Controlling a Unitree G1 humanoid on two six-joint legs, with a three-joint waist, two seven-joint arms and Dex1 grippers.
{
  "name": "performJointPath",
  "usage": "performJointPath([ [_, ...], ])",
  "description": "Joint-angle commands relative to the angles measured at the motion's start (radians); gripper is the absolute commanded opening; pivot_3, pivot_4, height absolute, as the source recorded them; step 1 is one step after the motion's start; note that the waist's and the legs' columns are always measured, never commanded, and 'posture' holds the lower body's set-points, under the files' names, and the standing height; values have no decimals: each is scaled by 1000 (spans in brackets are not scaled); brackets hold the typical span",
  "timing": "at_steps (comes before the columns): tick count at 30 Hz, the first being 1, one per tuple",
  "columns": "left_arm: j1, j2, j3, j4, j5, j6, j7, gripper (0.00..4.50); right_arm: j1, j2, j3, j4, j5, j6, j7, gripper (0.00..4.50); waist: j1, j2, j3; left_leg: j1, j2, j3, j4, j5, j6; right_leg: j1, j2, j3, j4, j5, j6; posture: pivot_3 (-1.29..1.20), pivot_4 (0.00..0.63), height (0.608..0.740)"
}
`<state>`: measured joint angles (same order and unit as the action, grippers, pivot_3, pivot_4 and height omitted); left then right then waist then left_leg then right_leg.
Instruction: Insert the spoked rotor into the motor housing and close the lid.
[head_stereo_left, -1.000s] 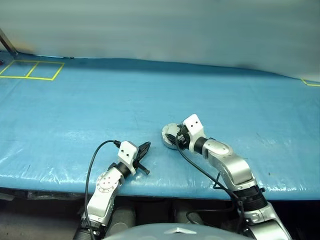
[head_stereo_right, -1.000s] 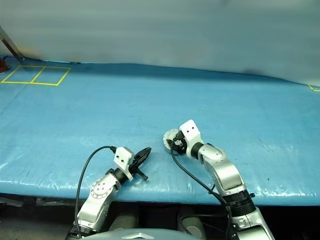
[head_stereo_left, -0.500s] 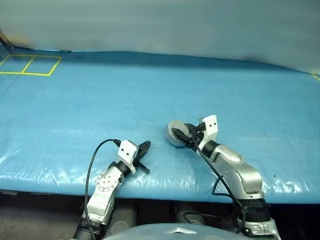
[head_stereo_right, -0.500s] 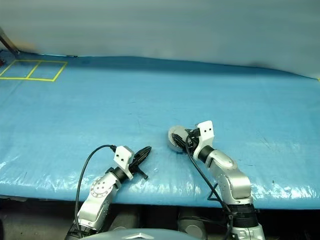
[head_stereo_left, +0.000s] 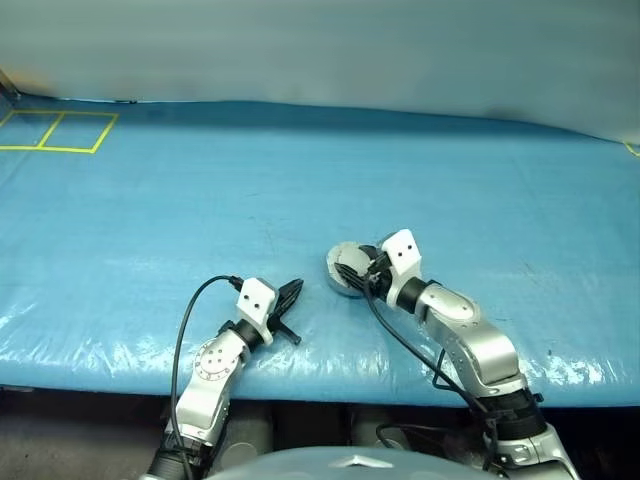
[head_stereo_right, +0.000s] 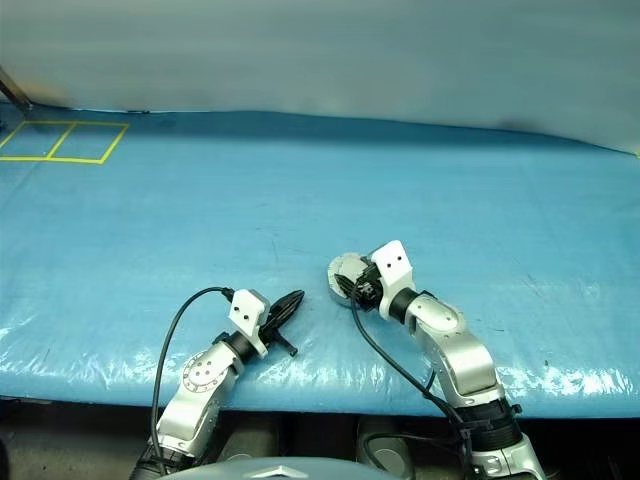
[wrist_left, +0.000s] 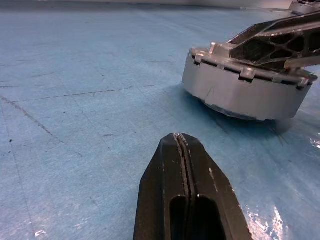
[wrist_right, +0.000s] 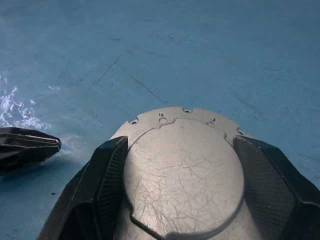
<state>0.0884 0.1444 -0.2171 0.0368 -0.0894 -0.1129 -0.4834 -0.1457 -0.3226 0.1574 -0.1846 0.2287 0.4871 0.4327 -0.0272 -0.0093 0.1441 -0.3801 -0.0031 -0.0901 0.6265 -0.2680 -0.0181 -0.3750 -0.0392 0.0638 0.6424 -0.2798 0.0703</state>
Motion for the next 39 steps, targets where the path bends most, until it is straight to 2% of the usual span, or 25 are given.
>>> performJointPath([
  [1,-2,2,-8,-11,0,1,-6,0,25,-18,-19,101,-40,21,-21,3036,2,-1,1,0,0,0,1,0,0,1,0,0,0,0,1,0,150,740],
  [8,-6,7,-4,-12,-1,0,-5,0,36,-32,4,144,-60,37,0,3036,7,-3,2,2,-5,-1,2,7,5,1,-6,1,0,3,9,0,150,740],
  [12,-9,7,-6,-11,0,0,-5,0,32,-34,25,174,-87,37,-14,3036,7,-4,1,3,-5,-1,2,8,6,1,-7,1,-1,5,8,0,150,740],
  [17,-48,-7,0,-39,-36,32,-21,0,66,-42,62,93,-2,122,90,3036,9,-5,0,3,-5,-2,2,9,6,2,-6,0,0,5,8,0,150,740],
  [20,-94,-15,13,-48,-62,38,-34,0,92,-85,142,35,-19,143,147,3036,13,-5,-1,3,-6,-3,2,8,7,2,-6,0,0,5,7,0,150,740],
  [24,-136,-10,15,-39,-77,46,-54,0,103,-108,185,-8,-24,153,183,3036,3,-6,-5,3,-6,-3,0,6,6,6,-5,-1,0,4,5,0,150,740],
  [32,-139,68,-35,-99,-162,132,-241,0,103,-113,164,-37,-9,177,191,3036,-2,-5,-5,3,-5,-4,0,1,4,5,-5,-3,0,0,3,0,150,740],
  [39,-200,59,-48,-58,-128,141,-234,0,94,-102,160,-2,-30,173,170,3036,0,-5,-5,3,-5,-5,1,1,5,7,-5,-5,0,0,3,0,150,740],
])
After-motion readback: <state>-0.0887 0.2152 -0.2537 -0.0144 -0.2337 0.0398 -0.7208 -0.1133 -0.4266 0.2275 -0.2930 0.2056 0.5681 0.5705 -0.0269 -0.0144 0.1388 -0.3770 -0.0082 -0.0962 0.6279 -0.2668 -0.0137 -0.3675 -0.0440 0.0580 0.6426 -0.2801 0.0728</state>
